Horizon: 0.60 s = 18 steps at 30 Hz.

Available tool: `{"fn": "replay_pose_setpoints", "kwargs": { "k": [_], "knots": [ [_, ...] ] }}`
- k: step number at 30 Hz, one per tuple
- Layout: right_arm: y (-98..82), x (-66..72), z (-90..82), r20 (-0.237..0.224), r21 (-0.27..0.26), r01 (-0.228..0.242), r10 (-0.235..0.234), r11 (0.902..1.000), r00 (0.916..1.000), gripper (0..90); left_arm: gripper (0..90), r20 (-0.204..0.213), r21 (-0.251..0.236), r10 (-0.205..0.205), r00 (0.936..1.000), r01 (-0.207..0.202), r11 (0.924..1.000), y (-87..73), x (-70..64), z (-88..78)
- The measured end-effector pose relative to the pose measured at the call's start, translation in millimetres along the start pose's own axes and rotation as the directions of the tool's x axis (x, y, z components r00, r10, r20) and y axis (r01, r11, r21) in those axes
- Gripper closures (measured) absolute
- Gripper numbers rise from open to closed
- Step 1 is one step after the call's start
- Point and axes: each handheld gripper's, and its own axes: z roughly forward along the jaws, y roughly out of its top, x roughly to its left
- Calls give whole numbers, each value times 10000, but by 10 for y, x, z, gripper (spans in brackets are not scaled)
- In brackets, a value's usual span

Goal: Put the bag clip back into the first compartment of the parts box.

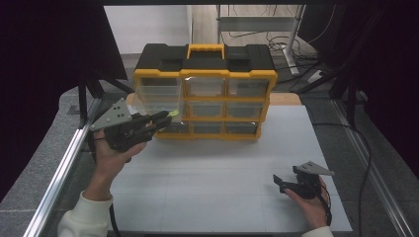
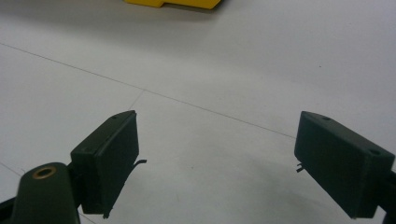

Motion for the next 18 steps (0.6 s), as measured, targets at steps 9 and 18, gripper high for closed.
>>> {"fn": "replay_pose_setpoints", "kwargs": {
  "k": [9, 18],
  "knots": [
    [-1, -6, -1, 17, -19, -37, 37, 10000, 10000, 139, 777, -96, -126, 21, 10000, -23, 9999, 95, 30, -31],
    [0, -3, -1, 6, -6, -61, 61, 10000, 10000, 139, 776, -258, -291, -42, 9997, 34, 9996, 226, 125, -63]
  ]
}}
